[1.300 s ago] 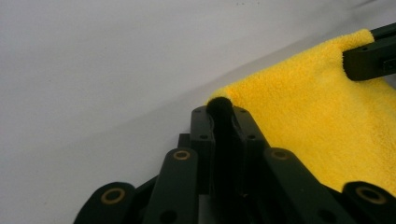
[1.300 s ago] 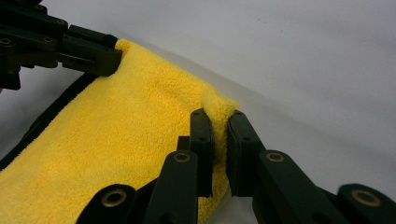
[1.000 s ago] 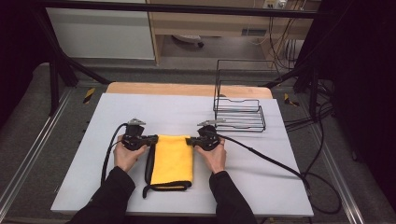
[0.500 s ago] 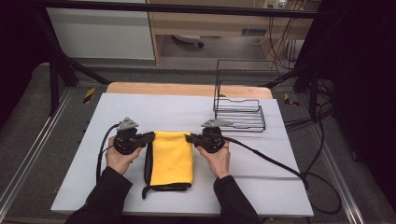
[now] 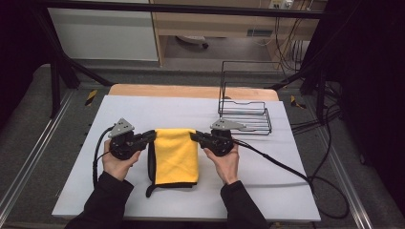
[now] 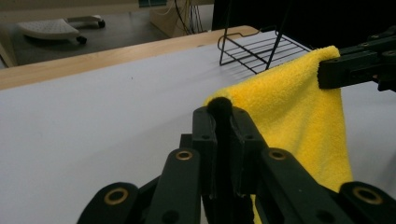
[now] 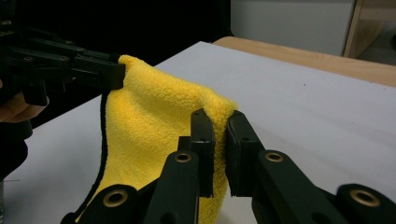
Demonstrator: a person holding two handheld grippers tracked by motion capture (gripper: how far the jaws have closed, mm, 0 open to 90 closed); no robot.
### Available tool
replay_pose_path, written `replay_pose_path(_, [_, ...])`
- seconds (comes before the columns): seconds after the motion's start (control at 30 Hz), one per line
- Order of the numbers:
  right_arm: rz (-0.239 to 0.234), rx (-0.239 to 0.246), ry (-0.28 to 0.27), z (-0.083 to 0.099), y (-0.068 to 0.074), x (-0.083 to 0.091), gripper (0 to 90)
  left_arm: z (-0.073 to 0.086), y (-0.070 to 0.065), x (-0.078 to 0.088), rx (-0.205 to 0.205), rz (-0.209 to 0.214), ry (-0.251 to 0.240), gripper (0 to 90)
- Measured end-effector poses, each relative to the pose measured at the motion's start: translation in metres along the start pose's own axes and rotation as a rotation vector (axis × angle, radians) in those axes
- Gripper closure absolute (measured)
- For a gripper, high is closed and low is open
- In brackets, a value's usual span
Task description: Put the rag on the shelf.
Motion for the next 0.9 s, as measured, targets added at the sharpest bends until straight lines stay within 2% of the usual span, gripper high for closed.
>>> replay_pose_path(0.33, [0.016, 0.049, -0.065, -0.018, 0.007, 0.015, 83.6, -0.013, -0.013, 0.014, -0.026, 0.002, -0.073, 82.0])
replay_pose_path(0.47, [0.025, 0.075, -0.093, -0.026, 0.008, 0.021, 83.6, -0.019, -0.019, 0.02, -0.022, 0.015, -0.101, 82.0])
replay_pose_path(0.67, [0.04, 0.108, -0.142, -0.041, 0.01, 0.033, 83.6, -0.029, -0.029, 0.026, -0.034, 0.022, -0.165, 82.0])
replay_pose_path(0.9, [0.08, 0.163, -0.185, -0.057, 0.012, 0.048, 83.7, -0.042, -0.039, 0.027, -0.046, 0.031, -0.228, 82.0])
Point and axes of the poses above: each handheld gripper's, and its own axes: x roughly backward along the jaws, z roughly out of its underside, y roughly to its left, the point moved 4 cm from there along -x, roughly forward along the jaws, and after that the axes turned 9 degrees about x, right-handed, at the moved point
